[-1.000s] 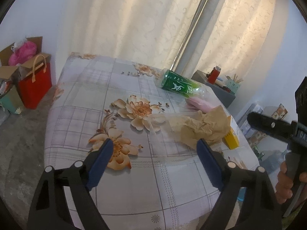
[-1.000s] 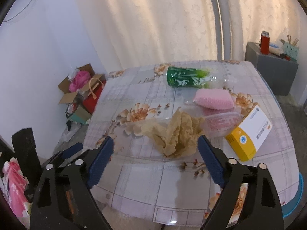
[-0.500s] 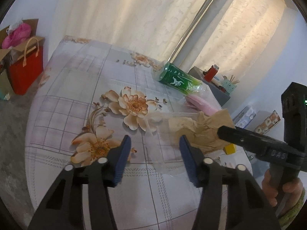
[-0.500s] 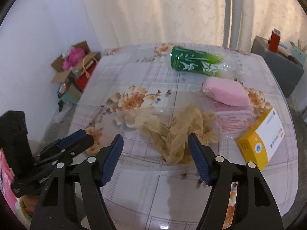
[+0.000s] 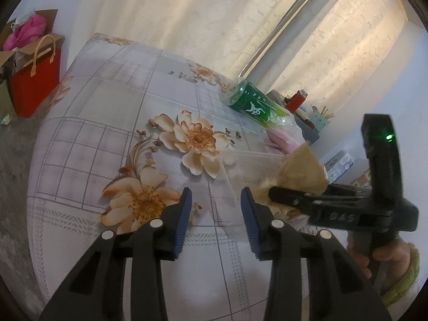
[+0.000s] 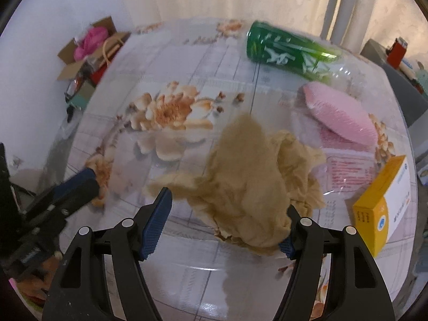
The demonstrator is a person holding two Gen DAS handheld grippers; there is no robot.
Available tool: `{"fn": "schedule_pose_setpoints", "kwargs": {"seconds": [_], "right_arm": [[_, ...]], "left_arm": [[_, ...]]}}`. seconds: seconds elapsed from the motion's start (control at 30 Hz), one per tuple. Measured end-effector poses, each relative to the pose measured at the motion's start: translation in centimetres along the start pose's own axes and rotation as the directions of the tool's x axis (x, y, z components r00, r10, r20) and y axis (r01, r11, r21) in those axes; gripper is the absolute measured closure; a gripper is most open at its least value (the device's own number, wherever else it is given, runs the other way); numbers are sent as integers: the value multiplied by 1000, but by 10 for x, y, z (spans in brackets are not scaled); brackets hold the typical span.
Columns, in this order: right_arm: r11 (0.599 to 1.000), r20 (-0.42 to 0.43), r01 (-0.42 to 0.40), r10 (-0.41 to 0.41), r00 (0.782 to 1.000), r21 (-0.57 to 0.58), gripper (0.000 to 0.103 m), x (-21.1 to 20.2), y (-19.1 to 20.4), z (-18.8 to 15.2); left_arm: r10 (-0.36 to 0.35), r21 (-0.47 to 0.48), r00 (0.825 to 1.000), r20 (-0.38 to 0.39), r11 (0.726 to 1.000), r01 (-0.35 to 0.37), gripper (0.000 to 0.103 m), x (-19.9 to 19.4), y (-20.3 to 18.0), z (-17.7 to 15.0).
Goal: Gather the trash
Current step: 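Reach the right tool to the crumpled brown paper in the clear tray, then close the right tool on the brown paper and lift it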
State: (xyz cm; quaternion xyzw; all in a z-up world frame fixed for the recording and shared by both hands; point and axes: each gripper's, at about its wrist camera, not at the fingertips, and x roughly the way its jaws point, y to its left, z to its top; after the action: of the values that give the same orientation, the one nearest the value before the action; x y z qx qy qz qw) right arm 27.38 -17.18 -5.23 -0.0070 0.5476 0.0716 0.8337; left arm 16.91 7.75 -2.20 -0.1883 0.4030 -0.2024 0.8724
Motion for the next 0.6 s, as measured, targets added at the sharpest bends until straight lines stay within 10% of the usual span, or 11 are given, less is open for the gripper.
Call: {"fn": "schedule_pose_setpoints", "kwargs": {"seconds": [0.2,0.6], "right_arm": [[1000,-46,6,-7,999,-22,38,16,2,-3],[999,-40,-18,20,999,44,91,20,-20,-7]], "left_arm": [[1,-10,1000,0,1000,-1,66,-1,5,1],[-6,-16,1000,7,1000,6,66,-8,4,0]]}}
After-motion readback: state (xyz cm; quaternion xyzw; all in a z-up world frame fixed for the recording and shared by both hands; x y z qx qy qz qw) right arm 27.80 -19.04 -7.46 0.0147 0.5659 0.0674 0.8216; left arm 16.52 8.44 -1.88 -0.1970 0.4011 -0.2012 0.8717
